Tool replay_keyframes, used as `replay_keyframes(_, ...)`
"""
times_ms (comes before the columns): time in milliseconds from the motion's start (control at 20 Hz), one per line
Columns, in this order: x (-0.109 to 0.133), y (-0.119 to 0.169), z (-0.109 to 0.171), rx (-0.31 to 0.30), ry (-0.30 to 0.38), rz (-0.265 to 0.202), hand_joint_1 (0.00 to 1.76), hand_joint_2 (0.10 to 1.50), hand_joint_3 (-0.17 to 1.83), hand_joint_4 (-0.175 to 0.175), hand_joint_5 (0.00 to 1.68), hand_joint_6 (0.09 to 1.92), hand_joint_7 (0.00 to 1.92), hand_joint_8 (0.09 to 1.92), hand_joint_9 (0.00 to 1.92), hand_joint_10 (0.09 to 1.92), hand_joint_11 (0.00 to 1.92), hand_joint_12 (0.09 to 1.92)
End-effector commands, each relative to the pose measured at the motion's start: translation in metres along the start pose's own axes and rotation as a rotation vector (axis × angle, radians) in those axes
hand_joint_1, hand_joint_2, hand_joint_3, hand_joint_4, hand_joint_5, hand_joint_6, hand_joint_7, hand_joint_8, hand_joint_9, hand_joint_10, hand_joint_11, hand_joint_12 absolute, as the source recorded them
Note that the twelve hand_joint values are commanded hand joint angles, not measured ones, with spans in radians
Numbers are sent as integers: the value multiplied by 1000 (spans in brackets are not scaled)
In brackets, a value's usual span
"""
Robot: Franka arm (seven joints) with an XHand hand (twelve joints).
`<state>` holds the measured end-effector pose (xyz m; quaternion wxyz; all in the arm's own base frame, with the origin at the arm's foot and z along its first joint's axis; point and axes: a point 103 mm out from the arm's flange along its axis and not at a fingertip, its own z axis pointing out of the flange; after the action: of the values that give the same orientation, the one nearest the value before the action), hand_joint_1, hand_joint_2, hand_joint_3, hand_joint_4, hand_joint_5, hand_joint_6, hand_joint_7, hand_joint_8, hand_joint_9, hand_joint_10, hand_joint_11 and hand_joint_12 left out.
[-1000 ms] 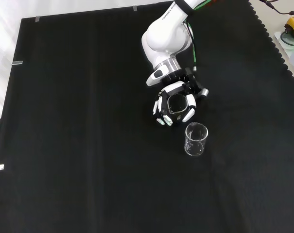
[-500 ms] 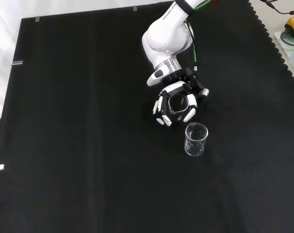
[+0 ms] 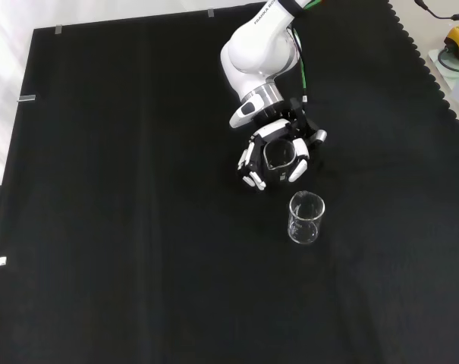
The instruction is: Place the beaker back on the table.
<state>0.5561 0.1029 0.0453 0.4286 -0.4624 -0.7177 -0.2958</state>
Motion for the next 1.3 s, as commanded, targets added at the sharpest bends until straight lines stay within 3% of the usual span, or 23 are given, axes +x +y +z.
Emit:
replay_keyframes(50,-1,-1,0,31,-14,12,999,335,1042,-64,599,871,900,632,989,416,468,1264)
replay_keyframes(300,-2,2,3,30,-19,13,981,330,1033,-61,498,783,798,633,872,484,373,1296)
replay_keyframes(800,-2,-1,-2,49,-36,23,945,328,1003,-59,459,688,704,632,773,536,300,1315)
replay_keyframes(1100,-3,0,3,82,-55,45,899,325,963,-56,370,448,438,646,521,649,50,1381)
replay_keyframes(1300,-6,-2,4,94,-65,61,885,324,949,-56,372,316,380,653,460,682,2,1365)
